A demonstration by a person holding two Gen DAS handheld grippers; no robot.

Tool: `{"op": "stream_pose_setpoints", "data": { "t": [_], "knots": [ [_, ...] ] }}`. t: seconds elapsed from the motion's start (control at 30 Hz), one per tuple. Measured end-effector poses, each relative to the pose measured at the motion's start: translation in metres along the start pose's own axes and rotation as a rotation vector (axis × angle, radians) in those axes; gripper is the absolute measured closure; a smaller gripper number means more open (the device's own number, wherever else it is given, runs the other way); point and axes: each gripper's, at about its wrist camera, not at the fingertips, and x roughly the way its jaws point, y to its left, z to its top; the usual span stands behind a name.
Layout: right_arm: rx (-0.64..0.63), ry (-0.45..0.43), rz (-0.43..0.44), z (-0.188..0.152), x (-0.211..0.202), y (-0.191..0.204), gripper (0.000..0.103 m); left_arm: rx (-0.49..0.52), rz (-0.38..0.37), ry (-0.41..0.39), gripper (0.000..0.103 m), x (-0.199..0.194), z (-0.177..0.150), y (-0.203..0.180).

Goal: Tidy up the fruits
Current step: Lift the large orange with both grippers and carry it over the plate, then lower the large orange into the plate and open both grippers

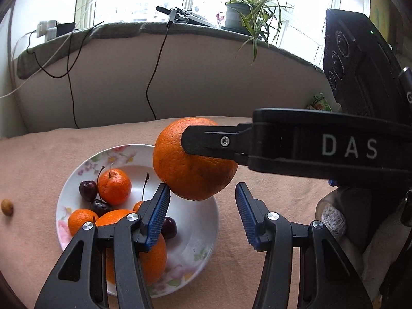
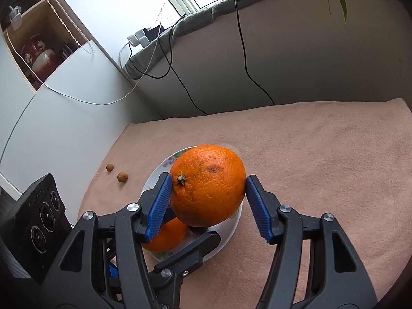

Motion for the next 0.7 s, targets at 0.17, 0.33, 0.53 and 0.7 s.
{"op": "stream_pose_setpoints", "data": {
  "t": [0.17,0.33,0.53,0.7],
  "knots": [
    [0.023,0.026,-0.003,0.001,0.007,-0.007,0.043,0.035,0.013,-0.010,0.051,-0.001,-0.001,-0.004],
    [0.000,0.017,-0.006,0.003,0.005,0.002,0.049,0.080,0.014,-0.034,0.053,-0.010,0.002,-0.011],
    [-0.012,0.011,-0.016,0.000,0.000,0.009,0.049,0.074,-0.004,-0.034,0.053,-0.021,-0.004,-0.007],
    [-0.021,-0.006,-0.055,-0.003,-0.006,0.015,0.049,0.069,-0.029,-0.044,0.050,-0.034,-0.005,-0.002]
  ]
}}
